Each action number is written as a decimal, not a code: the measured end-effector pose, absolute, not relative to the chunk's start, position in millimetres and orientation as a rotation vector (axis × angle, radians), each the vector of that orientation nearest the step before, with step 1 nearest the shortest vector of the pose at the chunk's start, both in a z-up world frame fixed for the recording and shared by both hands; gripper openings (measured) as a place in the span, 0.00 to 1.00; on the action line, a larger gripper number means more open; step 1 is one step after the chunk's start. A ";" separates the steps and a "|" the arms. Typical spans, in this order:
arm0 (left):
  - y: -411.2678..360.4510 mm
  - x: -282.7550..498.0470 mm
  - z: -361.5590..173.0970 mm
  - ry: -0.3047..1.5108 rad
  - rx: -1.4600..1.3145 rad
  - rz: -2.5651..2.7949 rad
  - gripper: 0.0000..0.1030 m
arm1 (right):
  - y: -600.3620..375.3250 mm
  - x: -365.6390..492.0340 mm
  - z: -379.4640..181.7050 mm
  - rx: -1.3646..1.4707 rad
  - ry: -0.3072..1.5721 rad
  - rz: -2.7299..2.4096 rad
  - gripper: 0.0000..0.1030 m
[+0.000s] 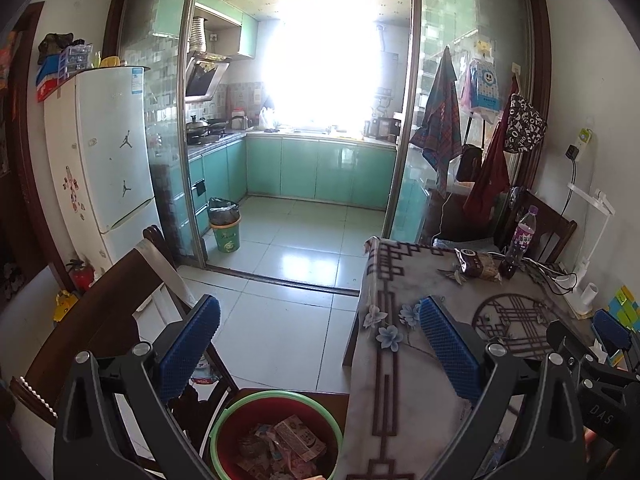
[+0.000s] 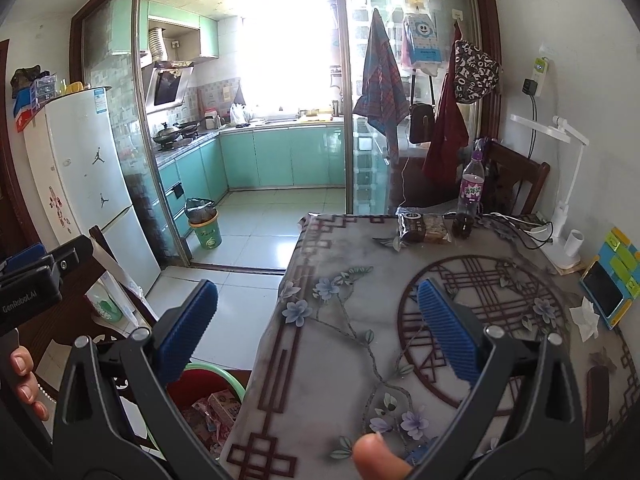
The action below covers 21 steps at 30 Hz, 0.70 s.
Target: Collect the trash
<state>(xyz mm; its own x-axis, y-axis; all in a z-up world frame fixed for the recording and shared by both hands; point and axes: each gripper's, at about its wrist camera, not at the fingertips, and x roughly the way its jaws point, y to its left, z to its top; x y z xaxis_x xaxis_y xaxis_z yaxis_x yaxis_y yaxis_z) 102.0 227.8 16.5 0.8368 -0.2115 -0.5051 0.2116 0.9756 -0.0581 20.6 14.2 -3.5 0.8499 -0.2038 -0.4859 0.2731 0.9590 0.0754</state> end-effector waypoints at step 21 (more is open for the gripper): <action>233.6 105.5 7.6 0.558 0.020 -0.198 0.93 | 19.2 24.0 -7.0 0.129 0.519 -0.247 0.96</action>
